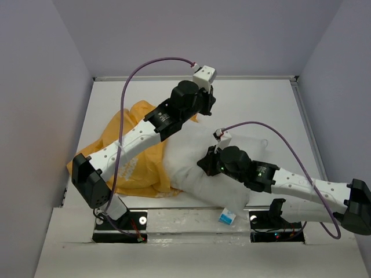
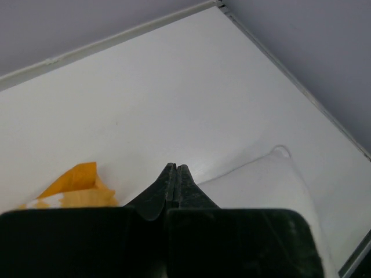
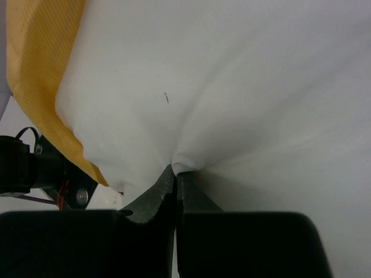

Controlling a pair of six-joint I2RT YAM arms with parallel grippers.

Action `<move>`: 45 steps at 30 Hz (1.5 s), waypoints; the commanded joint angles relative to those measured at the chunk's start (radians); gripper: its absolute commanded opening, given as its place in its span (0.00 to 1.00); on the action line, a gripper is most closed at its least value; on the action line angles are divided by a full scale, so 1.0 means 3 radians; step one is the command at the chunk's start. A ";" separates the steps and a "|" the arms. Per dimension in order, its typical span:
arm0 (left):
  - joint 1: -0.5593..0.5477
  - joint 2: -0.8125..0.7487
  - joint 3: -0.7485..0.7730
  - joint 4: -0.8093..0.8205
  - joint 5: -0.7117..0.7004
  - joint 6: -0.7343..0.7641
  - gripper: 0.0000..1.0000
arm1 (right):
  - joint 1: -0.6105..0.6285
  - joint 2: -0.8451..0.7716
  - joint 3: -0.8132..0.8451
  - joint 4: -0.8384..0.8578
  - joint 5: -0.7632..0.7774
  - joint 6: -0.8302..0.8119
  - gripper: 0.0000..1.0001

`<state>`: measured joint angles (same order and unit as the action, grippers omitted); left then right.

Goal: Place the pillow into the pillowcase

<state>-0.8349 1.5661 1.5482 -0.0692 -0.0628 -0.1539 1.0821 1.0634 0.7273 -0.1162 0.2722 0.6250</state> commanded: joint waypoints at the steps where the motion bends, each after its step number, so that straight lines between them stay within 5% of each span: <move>1: 0.0027 -0.0347 -0.0262 -0.0335 -0.0444 0.0068 0.00 | 0.0008 -0.0231 0.0143 0.0040 0.0390 -0.0007 0.00; 2: 0.0027 -0.0429 -0.0419 -0.0433 -0.0790 0.0073 0.02 | 0.0008 -0.0246 0.0158 -0.0052 0.0432 -0.0013 0.00; 3: 0.0027 -0.0581 -0.0613 -0.0657 -0.0965 0.0058 0.22 | 0.0008 -0.0272 0.0158 -0.0103 0.0539 -0.0028 0.00; 5: 0.0027 -0.0766 -0.0844 -0.0807 -0.1221 -0.0008 0.43 | 0.0008 -0.0292 0.0127 -0.0119 0.0637 -0.0048 0.00; 6: 0.0027 -0.0964 -0.0972 -0.0883 -0.1238 -0.0029 0.64 | 0.0008 -0.0287 0.0122 -0.0119 0.0657 -0.0053 0.00; 7: 0.0027 -0.1047 -0.1074 -0.0899 -0.1243 -0.0044 0.70 | 0.0008 -0.0282 0.0117 -0.0114 0.0668 -0.0059 0.00; 9: 0.0027 -0.1196 -0.1310 -0.0940 -0.1243 -0.0095 0.78 | 0.0008 -0.0242 0.0137 -0.0119 0.0642 -0.0048 0.00; 14: 0.0027 -0.1094 -0.1428 -0.1037 -0.1360 -0.0095 0.79 | 0.0008 -0.0216 0.0127 -0.0088 0.0560 -0.0028 0.00; 17: 0.0037 -0.0972 -0.1443 -0.0986 -0.1386 -0.0039 0.74 | 0.0008 -0.0236 0.0086 -0.0083 0.0545 -0.0013 0.00; 27: 0.0042 -0.0721 -0.1208 -0.0557 -0.1923 0.0114 0.18 | 0.0008 -0.0190 -0.0067 0.0131 0.0203 -0.0069 0.00; 31: 0.0042 -0.0848 -0.1152 -0.0159 -0.1454 0.0094 0.01 | 0.0008 -0.0124 -0.0036 0.0157 0.0065 -0.0145 0.00; 35: 0.0042 -0.0884 -0.1060 0.0031 -0.0825 -0.0013 0.00 | 0.0008 -0.0185 0.0086 0.0106 -0.0094 -0.0298 0.02; 38: 0.0042 -0.0925 -0.1085 0.0103 -0.0615 -0.0059 0.00 | -0.0027 -0.0170 0.0422 -0.0189 -0.0318 -0.0553 0.61; 43: 0.0037 -0.1033 -0.1198 0.0149 -0.0594 -0.0080 0.00 | -0.0502 -0.0195 0.0802 -0.0263 -0.1079 -0.0912 0.81; 45: 0.0042 -0.1063 -0.1229 0.0195 -0.0538 -0.0100 0.00 | -0.1026 -0.0104 0.0828 -0.0039 -0.1803 -0.1111 0.87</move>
<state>-0.8154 1.3060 1.1748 -0.1421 -0.3019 -0.1566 0.9806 1.0248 0.9062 -0.2276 0.0673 0.4294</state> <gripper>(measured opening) 0.017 0.818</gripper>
